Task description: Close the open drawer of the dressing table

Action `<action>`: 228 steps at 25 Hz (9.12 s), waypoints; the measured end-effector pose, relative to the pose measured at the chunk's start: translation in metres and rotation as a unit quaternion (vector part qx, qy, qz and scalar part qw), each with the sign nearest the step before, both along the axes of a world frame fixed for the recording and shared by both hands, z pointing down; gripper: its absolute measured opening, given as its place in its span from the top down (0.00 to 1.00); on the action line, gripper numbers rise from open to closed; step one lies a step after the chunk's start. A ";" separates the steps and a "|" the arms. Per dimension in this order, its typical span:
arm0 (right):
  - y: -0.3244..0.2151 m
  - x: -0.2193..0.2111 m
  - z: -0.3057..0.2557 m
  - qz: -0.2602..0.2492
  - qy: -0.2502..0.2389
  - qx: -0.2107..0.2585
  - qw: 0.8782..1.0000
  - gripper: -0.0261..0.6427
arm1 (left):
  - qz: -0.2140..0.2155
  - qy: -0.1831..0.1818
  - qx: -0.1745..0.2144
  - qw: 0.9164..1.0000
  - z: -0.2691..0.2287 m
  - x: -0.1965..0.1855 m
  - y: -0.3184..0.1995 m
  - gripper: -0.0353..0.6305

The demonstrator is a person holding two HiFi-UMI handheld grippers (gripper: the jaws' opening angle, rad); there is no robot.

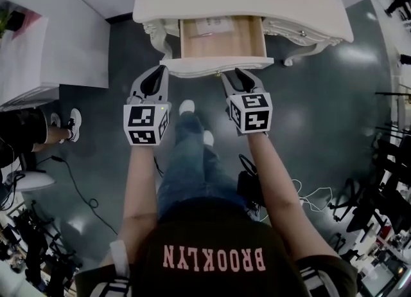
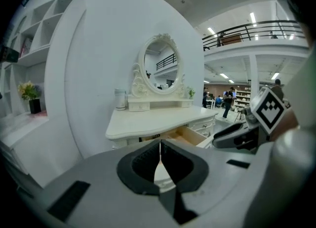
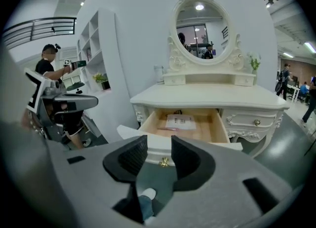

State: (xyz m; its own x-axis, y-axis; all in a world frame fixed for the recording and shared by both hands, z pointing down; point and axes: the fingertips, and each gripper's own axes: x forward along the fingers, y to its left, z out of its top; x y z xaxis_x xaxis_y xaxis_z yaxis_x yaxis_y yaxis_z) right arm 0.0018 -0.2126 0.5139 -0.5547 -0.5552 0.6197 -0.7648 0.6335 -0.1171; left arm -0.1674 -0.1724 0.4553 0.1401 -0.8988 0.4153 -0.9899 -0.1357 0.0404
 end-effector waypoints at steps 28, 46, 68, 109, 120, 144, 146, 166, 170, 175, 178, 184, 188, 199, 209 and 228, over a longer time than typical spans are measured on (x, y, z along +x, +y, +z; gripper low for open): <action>-0.004 -0.011 0.151 0.061 0.039 -0.140 0.987 0.75 | -0.025 0.021 -0.086 0.996 0.088 -0.011 0.009 0.94; -0.012 -0.016 0.158 0.082 0.059 -0.148 0.984 0.79 | -0.004 0.031 -0.095 0.995 0.090 -0.020 -0.013 0.94; -0.044 -0.027 0.157 0.111 0.085 -0.175 0.975 0.79 | 0.023 0.043 -0.099 0.994 0.081 -0.041 -0.060 0.94; -0.139 -0.060 0.155 0.129 0.086 -0.171 0.973 0.79 | 0.039 0.055 -0.118 0.991 0.093 -0.077 -0.125 0.94; -0.164 -0.068 0.157 0.133 0.092 -0.169 0.972 0.79 | 0.055 0.057 -0.123 0.989 0.095 -0.085 -0.142 0.94; -0.198 -0.084 0.162 0.066 0.121 -0.171 0.976 0.76 | 0.053 0.059 -0.127 0.989 0.103 -0.087 -0.153 0.94; -0.200 -0.085 0.165 0.073 0.128 -0.177 0.973 0.76 | 0.054 0.057 -0.128 0.989 0.103 -0.089 -0.153 0.94; -0.205 -0.078 0.152 0.096 0.134 -0.136 0.977 0.73 | 0.046 0.044 -0.117 0.991 0.085 -0.072 -0.133 0.94; -0.201 -0.075 0.140 0.079 0.127 -0.124 0.981 0.74 | 0.041 0.046 -0.120 0.991 0.083 -0.058 -0.119 0.94; -0.187 -0.061 0.127 0.059 0.127 -0.112 0.984 0.83 | 0.032 0.048 -0.111 0.992 0.074 -0.038 -0.107 0.94; -0.178 -0.054 0.119 0.041 0.127 -0.099 0.986 0.95 | 0.019 0.047 -0.102 0.994 0.067 -0.033 -0.101 0.94; -0.164 -0.042 0.097 0.024 0.106 -0.086 0.990 0.97 | 0.000 0.043 -0.086 0.995 0.051 -0.026 -0.086 0.94; -0.155 -0.034 0.079 0.019 0.091 -0.074 0.993 0.97 | -0.004 0.039 -0.075 0.996 0.038 -0.017 -0.079 0.94; -0.121 -0.009 0.027 0.000 0.038 -0.048 0.998 0.97 | -0.009 0.027 -0.036 0.999 0.002 0.016 -0.063 0.94; -0.087 0.028 -0.019 -0.028 0.017 -0.005 0.999 0.97 | -0.004 0.018 0.009 1.000 -0.033 0.057 -0.047 0.94; -0.047 0.073 -0.153 -0.015 -0.080 0.100 0.992 0.97 | 0.002 -0.005 0.106 0.994 -0.125 0.085 -0.046 0.94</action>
State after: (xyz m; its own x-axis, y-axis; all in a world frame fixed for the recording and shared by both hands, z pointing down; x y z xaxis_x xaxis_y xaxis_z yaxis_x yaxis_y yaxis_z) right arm 0.0751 -0.2594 0.3613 -0.6556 -0.6394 0.4018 -0.7267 0.6788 -0.1056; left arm -0.0824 -0.2188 0.3308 0.1402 -0.9659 0.2176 -0.9897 -0.1434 0.0008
